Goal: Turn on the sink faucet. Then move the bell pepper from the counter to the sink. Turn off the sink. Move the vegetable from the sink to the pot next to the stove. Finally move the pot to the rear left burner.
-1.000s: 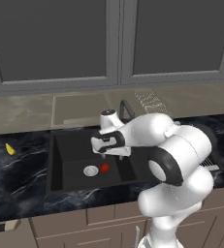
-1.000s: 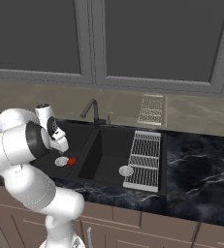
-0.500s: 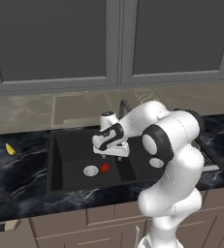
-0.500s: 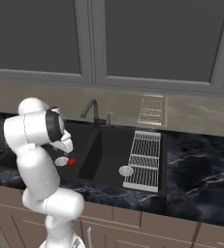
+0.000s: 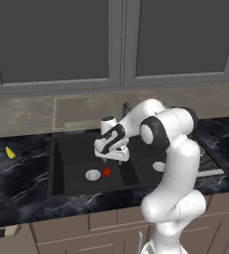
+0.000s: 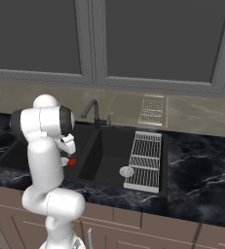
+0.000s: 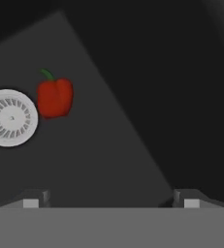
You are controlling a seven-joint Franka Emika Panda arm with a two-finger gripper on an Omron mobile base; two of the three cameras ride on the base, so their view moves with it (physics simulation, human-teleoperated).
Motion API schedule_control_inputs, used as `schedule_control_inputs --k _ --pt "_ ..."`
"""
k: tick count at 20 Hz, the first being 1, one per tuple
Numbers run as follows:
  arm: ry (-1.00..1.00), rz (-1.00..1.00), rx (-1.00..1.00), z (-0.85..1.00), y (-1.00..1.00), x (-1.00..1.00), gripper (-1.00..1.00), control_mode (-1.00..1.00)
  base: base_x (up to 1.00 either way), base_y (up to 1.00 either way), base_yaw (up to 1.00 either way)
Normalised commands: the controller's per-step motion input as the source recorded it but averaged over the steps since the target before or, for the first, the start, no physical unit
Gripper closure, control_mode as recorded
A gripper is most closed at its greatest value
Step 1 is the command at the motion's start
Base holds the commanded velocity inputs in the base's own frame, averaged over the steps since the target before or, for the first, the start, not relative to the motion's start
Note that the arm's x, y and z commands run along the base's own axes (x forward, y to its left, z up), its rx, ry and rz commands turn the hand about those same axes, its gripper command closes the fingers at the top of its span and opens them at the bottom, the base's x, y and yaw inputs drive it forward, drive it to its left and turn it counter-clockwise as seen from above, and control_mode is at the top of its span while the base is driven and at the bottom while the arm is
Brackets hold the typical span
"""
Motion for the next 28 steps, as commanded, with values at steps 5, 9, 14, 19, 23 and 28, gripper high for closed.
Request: schedule_control_inputs --k 5,9,14,19,23,28 --pt "0.00 -0.09 0.00 -0.28 0.00 0.21 -1.00 -1.00 0.00 0.00 0.00" --pt "0.00 -0.08 0.00 -0.24 0.00 0.20 -1.00 -1.00 0.00 0.00 0.00" --pt "0.00 -0.06 0.00 -0.25 0.00 0.17 -1.00 -1.00 0.00 0.00 0.00" --pt "0.00 -0.02 -0.01 -0.25 0.00 0.16 -1.00 -1.00 0.00 0.00 0.00" --pt "0.00 0.00 -0.02 -0.22 0.06 0.19 -1.00 -1.00 0.00 0.00 0.00" --pt "0.00 0.00 -0.02 -0.22 0.11 0.17 -1.00 -1.00 0.00 0.00 0.00"
